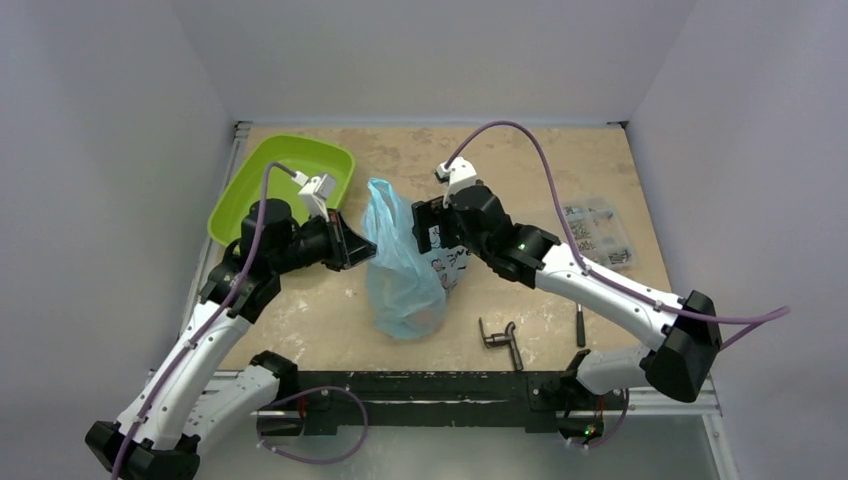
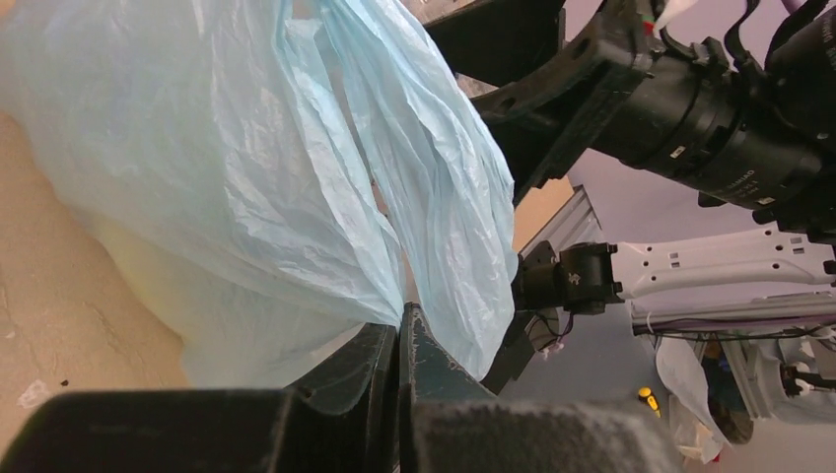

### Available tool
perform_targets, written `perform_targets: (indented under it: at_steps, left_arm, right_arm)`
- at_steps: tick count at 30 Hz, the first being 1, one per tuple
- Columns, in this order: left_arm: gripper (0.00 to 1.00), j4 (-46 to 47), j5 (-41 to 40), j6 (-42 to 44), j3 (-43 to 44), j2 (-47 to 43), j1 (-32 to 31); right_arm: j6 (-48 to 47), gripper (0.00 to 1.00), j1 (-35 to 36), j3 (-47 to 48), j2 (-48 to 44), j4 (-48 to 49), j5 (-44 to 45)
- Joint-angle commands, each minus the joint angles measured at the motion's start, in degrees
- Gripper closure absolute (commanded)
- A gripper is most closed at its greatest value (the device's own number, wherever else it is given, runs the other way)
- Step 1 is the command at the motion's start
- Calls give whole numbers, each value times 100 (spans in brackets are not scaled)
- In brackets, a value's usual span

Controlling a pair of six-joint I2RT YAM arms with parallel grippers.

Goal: Take the fake fruits out of the plastic bag
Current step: Adjust the plastic bag at the center of the board.

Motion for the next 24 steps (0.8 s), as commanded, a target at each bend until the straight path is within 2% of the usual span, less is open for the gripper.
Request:
perform_targets:
  at_steps: [1,4,7,11,12,14,15,17,19,20,22,23,24]
  left_arm:
    - [100,-308,479,561,414,25,144]
    - [100,-1117,561,1066,686,232,277]
    - [100,-1849,491,1674,941,471,375]
    - [100,-2544,-342,2209,1372,789,379]
    - [100,-2566,-505,2254,1430,852,377]
    - [100,-2567,-631,2313,1534,1030,382]
    - [100,-2529,-673,2329,1608,1127,384]
    - [100,-2464,-960,2327,1717,1335,392]
    - [100,-2456,-1371,2322,1906,1534,455]
    - [100,-2500,-1557,2310,2063,1628,487]
    - [100,-2554,-1651,2297,2298,1739,556]
    - [94,-2538,-1584,2278,2348,1741,587]
    - [83,-2524,-1508,2256,2372,1722,610]
  right_arm:
    - [-69,1,3,-135,-100,-290,1028]
    - [-309,1,-25,-232,-136,-346,1380]
    - [-490,1,-214,-638,-131,77,1056]
    - [-38,1,-287,-1159,-198,322,769]
    - [115,5,-279,-1347,-339,451,462]
    - [276,28,-221,-1840,-792,1185,-733]
    - [421,39,-87,-2062,-1019,1433,-911]
    - [688,58,385,-2353,-1429,1732,-759]
    - [929,86,909,-2501,-1799,1917,-382]
    - [1022,97,1076,-2558,-1962,2017,-294]
    - [1218,100,1192,-2663,-2207,2145,-122]
    - [1274,100,1194,-2709,-2288,2236,-66]
    - [1264,100,1198,-2746,-2321,2342,-44]
